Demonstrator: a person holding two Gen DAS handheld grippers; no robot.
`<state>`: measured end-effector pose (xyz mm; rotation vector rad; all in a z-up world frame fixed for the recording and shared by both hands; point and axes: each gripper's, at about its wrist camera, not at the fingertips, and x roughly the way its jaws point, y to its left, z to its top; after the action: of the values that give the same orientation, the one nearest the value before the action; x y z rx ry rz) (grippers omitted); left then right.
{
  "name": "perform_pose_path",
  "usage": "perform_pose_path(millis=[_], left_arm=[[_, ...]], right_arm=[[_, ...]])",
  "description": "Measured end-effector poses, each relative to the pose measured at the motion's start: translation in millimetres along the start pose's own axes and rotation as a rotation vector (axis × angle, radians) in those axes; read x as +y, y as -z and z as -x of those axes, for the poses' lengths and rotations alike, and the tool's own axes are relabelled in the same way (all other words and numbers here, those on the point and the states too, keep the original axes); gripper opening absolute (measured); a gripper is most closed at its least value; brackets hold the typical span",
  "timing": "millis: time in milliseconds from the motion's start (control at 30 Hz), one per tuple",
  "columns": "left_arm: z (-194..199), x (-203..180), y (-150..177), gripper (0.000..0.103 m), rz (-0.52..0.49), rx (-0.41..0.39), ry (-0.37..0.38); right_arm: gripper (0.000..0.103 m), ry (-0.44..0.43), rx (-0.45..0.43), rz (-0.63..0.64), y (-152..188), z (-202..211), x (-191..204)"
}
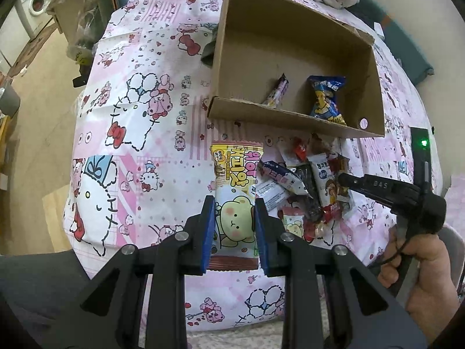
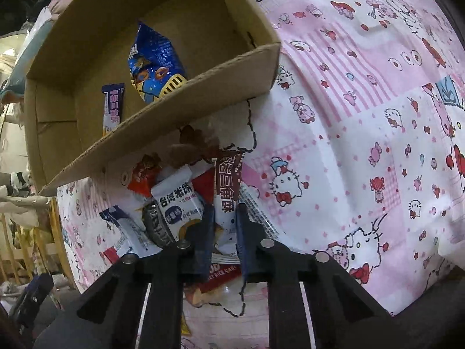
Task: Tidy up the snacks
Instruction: 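Grasp the brown chocolate bar with the right gripper while the left holds the bear packet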
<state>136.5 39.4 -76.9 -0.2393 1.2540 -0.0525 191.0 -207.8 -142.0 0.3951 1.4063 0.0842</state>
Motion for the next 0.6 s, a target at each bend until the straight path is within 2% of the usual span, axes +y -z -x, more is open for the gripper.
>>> perform_pose_path(millis=[200,400,600], left_arm=[[-2,1,2,0.022,-0.015,-0.006,-0.029],[4,5,-1,0.022,0.0,-0.051,-0.063],[9,8,-6,0.022,0.007,-0.101,-0.098]], right_arm=[[0.015,-0.137,-0.057,-0.018,9,33,-14],[0.015,-0.339,-0.144,0.026,22,78,-17],[0.015,-0.384,-0.216,0.141,25,111,-11]])
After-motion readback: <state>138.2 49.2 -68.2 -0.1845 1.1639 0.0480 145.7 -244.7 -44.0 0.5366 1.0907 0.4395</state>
